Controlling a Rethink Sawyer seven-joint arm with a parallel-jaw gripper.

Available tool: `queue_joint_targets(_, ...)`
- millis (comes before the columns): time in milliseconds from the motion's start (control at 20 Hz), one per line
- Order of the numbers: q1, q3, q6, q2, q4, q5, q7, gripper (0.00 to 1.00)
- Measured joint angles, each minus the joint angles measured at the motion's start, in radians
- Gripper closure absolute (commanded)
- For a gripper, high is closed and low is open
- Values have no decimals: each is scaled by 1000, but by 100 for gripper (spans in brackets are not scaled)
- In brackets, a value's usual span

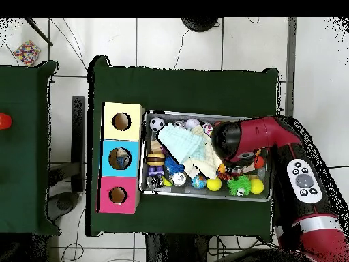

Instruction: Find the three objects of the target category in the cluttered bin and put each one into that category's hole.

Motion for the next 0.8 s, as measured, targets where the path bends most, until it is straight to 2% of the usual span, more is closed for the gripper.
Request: queue_joint_targets(800, 2, -71, 0, 9, -51, -65, 0, 0)
